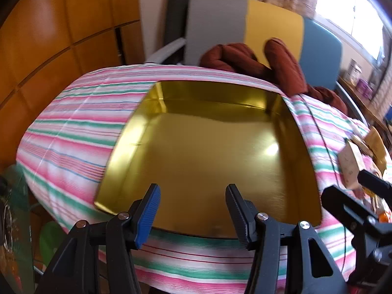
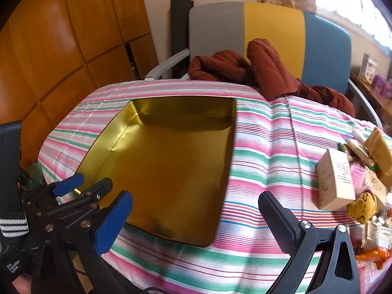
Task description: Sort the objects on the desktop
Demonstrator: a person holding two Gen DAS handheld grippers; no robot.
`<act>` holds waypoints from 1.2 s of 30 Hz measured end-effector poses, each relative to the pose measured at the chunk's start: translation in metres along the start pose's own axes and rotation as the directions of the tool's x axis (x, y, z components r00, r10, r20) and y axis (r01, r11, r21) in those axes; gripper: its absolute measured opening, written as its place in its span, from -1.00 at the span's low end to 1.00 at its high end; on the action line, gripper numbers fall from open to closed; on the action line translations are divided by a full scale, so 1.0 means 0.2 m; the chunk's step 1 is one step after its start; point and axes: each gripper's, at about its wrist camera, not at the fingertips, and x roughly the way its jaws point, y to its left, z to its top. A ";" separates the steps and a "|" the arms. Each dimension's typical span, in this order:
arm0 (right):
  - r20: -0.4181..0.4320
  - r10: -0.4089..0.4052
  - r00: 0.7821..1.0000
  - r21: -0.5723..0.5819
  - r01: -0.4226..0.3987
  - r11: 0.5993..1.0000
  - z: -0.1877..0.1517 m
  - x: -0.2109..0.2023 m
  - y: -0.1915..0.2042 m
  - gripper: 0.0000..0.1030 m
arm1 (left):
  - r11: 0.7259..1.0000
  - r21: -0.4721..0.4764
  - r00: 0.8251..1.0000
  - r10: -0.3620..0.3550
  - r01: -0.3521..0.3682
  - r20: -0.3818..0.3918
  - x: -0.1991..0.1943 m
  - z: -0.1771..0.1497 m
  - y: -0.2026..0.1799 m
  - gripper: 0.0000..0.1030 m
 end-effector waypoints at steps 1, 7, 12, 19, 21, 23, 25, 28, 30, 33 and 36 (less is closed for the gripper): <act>0.004 -0.005 1.000 0.005 0.005 1.000 0.00 -0.01 -0.02 1.00 | 1.000 0.015 1.000 -0.018 0.018 -0.008 0.00 0.00 -0.04 0.09; 0.022 -0.060 0.998 0.072 0.058 0.996 -0.09 -0.08 -0.26 1.00 | 0.979 0.056 0.980 -0.190 0.194 -0.065 0.00 0.02 -0.25 0.09; -0.001 -0.148 0.989 0.183 0.146 0.972 -0.22 -0.15 -0.55 1.00 | 0.945 0.118 0.948 -0.289 0.305 -0.131 0.01 0.06 -0.53 0.09; -0.067 -0.266 0.962 0.373 0.271 0.887 -0.45 -0.28 -0.95 1.00 | 0.874 0.242 0.902 -0.376 0.421 -0.212 0.04 0.08 -0.95 0.17; -0.076 -0.288 0.955 0.392 0.294 0.871 -0.50 -0.31 -1.01 1.00 | 0.863 0.243 0.883 -0.375 0.443 -0.281 0.11 0.09 -1.07 0.17; -0.079 -0.305 0.949 0.403 0.310 0.861 -0.53 -0.34 -1.05 1.00 | 0.833 0.235 0.842 -0.406 0.501 -0.356 0.18 0.09 -1.20 0.17; -0.080 -0.317 0.945 0.406 0.321 0.856 -0.54 -0.36 -1.06 1.00 | 0.819 0.252 0.834 -0.411 0.515 -0.368 0.20 0.11 -1.30 0.17; -0.080 -0.321 0.944 0.405 0.325 0.854 -0.56 -0.36 -1.07 1.00 | 0.805 0.247 0.824 -0.445 0.540 -0.350 0.22 0.14 -1.43 0.19; -0.082 -0.319 0.944 0.405 0.324 0.855 -0.57 -0.37 -1.07 1.00 | 0.805 0.243 0.824 -0.448 0.540 -0.347 0.26 0.15 -1.48 0.21; -0.084 -0.312 0.946 0.409 0.319 0.855 -0.58 -0.37 -1.08 1.00 | 0.816 0.237 0.832 -0.438 0.527 -0.341 0.32 0.18 -1.55 0.22; -0.081 -0.309 0.948 0.407 0.315 0.858 -0.60 -0.38 -1.07 1.00 | 0.812 0.272 0.834 -0.405 0.516 -0.374 0.42 0.16 -1.62 0.24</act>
